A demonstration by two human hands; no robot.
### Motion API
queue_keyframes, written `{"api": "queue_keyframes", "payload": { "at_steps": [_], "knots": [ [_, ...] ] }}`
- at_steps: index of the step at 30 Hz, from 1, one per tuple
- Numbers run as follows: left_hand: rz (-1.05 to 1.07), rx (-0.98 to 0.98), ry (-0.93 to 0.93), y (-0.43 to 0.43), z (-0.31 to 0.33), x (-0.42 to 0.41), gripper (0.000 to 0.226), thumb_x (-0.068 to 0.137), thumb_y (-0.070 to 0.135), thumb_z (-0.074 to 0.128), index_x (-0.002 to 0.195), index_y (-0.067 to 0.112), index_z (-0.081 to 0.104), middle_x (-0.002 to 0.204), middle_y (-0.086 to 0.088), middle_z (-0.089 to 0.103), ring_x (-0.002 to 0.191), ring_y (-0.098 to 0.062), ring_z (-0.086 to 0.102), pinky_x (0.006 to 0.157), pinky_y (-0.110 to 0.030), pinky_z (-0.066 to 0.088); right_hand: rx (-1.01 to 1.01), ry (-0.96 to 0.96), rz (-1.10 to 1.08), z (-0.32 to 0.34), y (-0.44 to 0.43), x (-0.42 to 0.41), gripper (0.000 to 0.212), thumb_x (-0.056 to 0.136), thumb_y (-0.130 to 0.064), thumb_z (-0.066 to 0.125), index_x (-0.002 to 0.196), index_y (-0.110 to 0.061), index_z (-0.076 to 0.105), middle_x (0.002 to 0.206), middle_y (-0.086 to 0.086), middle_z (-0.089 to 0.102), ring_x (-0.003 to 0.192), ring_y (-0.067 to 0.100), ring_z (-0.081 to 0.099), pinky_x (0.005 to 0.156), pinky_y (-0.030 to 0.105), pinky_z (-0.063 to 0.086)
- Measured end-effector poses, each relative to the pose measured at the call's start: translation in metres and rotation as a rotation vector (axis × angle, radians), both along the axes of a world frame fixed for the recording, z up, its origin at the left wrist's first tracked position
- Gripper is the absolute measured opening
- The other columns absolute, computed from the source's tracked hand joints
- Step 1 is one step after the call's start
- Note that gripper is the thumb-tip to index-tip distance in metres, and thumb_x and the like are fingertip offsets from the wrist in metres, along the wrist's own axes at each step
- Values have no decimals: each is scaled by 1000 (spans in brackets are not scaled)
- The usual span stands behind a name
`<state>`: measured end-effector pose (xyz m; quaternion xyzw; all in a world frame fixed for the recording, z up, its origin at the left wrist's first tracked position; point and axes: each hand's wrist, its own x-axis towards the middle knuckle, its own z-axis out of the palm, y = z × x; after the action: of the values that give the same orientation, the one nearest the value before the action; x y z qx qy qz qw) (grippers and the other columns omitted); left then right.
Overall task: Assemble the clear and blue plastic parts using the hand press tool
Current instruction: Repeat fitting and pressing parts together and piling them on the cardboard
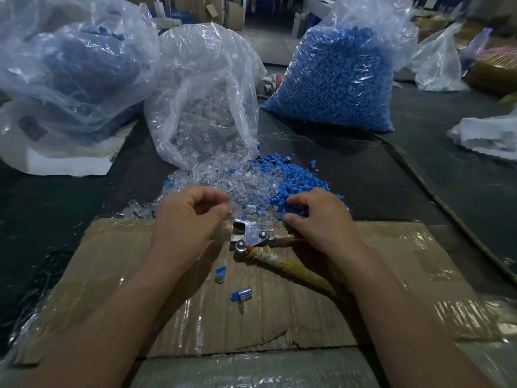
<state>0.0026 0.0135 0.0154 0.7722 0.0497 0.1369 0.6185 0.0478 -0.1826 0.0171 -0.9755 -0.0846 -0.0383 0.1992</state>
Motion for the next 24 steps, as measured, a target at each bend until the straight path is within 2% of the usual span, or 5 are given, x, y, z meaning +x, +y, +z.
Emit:
{"api": "queue_keyframes", "payload": {
  "at_steps": [4,8,12,18,24],
  "knots": [
    [-9,-3,34,-2,3,-2,12,75,9,70,76,21,71,84,15,70,74,-4,67,69,-23,57,23,-11,34,-1,1,0,26,82,-27,66,108,-23,65,92,-8,53,85,6,45,77,24,39],
    [-28,-224,131,-4,6,-4,21,70,4,71,87,17,71,83,0,73,80,-18,70,77,-39,56,161,-18,52,-2,1,-1,23,85,-14,63,107,-20,67,97,-7,62,82,2,50,77,18,38],
    [-62,-384,173,-5,11,-8,29,66,5,68,92,18,71,85,-4,73,79,-21,70,67,-31,57,161,-80,-10,-1,-4,0,23,88,-13,58,109,-19,66,107,-4,62,89,1,46,81,17,35],
    [-121,-139,144,-5,16,-10,29,75,-3,66,95,18,68,83,0,71,72,-1,66,58,-7,48,46,-8,49,-3,-1,-1,28,87,-15,58,114,-22,62,101,-6,52,91,5,42,81,21,34],
    [-109,-224,193,-6,14,-8,15,73,-5,69,76,10,68,73,-6,70,64,-16,65,57,-26,56,116,-92,54,-2,5,3,39,92,-27,52,130,-23,50,101,-9,45,96,5,38,86,20,28]
  ]
}}
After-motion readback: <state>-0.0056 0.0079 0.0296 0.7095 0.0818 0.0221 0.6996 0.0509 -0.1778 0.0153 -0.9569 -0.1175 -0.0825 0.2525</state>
